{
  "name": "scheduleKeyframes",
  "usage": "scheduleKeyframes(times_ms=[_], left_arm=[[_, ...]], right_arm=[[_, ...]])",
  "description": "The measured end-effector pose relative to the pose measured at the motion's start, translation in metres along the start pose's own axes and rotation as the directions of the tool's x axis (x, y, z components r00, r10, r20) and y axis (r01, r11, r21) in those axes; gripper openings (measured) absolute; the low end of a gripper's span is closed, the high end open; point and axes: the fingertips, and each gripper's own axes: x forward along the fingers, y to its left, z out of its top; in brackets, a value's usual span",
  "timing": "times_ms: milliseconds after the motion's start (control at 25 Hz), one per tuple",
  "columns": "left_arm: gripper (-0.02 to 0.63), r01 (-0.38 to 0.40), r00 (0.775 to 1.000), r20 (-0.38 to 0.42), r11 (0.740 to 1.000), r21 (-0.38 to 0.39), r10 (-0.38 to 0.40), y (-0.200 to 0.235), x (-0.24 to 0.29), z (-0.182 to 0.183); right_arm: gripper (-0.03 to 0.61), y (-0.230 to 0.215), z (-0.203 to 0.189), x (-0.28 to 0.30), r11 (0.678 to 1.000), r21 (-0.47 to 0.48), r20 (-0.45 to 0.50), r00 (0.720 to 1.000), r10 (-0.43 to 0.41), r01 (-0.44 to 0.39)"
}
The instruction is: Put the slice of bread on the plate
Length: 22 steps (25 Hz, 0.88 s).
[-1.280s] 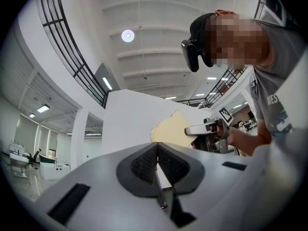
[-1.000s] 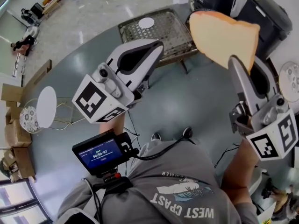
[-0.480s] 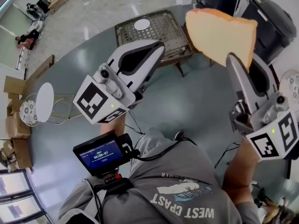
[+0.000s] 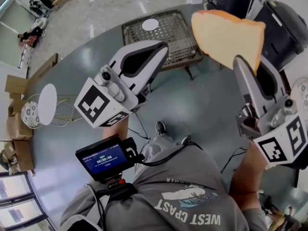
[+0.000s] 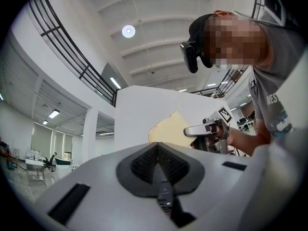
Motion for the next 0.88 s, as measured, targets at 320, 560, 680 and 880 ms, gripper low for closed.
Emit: scheduleKeyframes(times_ms=[320, 560, 680, 880], left_arm=[[0.008, 0.004, 1.000, 0.013, 1.000, -0.003, -0.004, 0.059, -0.018, 0.000], [0.008, 0.009, 1.000, 0.017, 1.000, -0.001, -0.009, 0.105, -0.045, -0.003], [0.008, 0.016, 1.000, 0.018, 1.000, -0.002, -0.016, 0.121, -0.059, -0.005], [0.008, 0.000, 1.000, 0.023, 1.000, -0.008, 0.000, 0.142, -0.071, -0.011]], right_arm=[[0.089, 0.001, 0.001, 0.055, 1.000, 0.006, 0.007, 1.000, -0.022, 0.022], [0.089, 0.015, 0.001, 0.111, 0.999, -0.030, 0.012, 1.000, -0.025, 0.025], [0.089, 0.023, -0.002, 0.132, 0.999, -0.033, 0.014, 1.000, -0.026, 0.026], [0.089, 0.023, -0.004, 0.152, 0.998, -0.051, 0.009, 1.000, -0.027, 0.027]])
